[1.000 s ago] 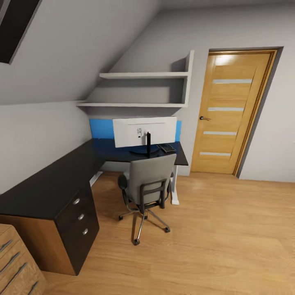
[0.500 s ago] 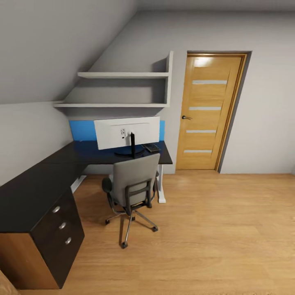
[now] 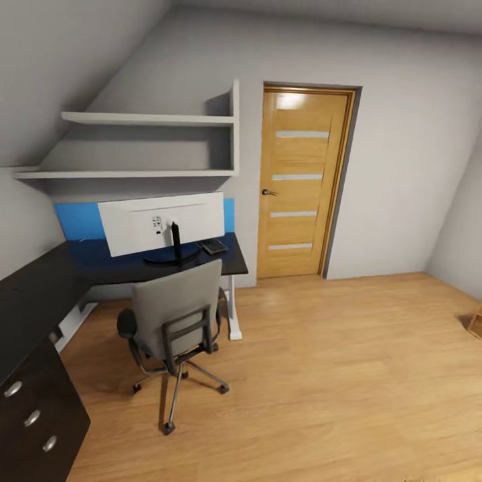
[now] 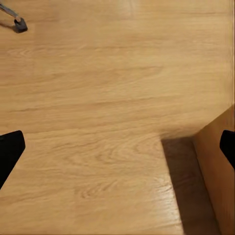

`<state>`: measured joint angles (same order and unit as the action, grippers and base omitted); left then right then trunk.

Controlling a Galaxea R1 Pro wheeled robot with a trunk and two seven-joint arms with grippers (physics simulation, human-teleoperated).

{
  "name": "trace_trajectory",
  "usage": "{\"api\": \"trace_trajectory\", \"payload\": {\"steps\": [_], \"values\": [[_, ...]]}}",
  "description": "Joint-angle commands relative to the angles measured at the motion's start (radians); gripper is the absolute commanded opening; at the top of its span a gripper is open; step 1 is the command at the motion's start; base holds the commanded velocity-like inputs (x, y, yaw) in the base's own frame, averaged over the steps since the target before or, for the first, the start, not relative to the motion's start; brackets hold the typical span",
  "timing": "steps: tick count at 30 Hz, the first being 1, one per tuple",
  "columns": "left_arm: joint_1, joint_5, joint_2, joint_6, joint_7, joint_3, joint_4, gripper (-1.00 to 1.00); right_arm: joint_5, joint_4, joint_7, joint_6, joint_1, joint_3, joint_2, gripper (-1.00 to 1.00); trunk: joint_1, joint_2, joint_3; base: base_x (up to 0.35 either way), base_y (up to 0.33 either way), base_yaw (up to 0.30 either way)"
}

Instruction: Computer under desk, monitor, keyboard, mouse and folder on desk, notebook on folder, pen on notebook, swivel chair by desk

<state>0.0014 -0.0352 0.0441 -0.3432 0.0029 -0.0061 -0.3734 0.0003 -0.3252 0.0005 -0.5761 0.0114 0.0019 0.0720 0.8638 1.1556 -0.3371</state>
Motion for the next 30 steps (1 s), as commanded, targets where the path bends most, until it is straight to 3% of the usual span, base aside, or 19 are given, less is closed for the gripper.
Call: {"api": "trace_trajectory", "payload": {"steps": [1, 9, 11, 12, 27, 30], "values": [[0.0, -0.003, 0.0, -0.002, 0.0, -0.002, 0.0, 1.0, 0.001, 0.002, 0.001, -0.003, 0.001, 0.001, 0.0, 1.0, 0.0, 0.0, -0.001, 0.061, -0.023, -0.294], [0.0, -0.003, -0.001, -0.002, -0.001, -0.002, 0.0, 1.0, 0.007, 0.003, 0.001, -0.004, 0.001, 0.006, 0.0, 1.0, 0.0, 0.0, 0.003, 0.015, -0.005, -0.294], [0.0, -0.003, -0.001, -0.002, -0.001, -0.002, 0.001, 1.0, 0.058, 0.006, 0.001, -0.038, 0.001, 0.039, 0.0, 1.0, 0.0, 0.0, 0.005, 0.001, 0.0, -0.294], [0.0, -0.003, -0.001, -0.002, 0.0, -0.002, 0.001, 1.0, 0.062, 0.006, 0.001, -0.044, 0.001, 0.041, 0.0, 1.0, 0.0, 0.0, 0.006, 0.0, 0.0, -0.294], [0.0, -0.003, -0.001, -0.002, 0.0, -0.001, 0.001, 1.0, 0.07, 0.02, 0.002, -0.056, 0.001, 0.048, 0.0, 1.0, 0.0, 0.0, 0.016, 0.0, 0.0, -0.294], [0.0, -0.003, -0.001, -0.002, 0.0, -0.001, 0.001, 1.0, 0.088, 0.035, 0.002, -0.055, 0.001, 0.048, -0.001, 1.0, 0.0, 0.0, 0.016, 0.0, 0.0, -0.298]]}}
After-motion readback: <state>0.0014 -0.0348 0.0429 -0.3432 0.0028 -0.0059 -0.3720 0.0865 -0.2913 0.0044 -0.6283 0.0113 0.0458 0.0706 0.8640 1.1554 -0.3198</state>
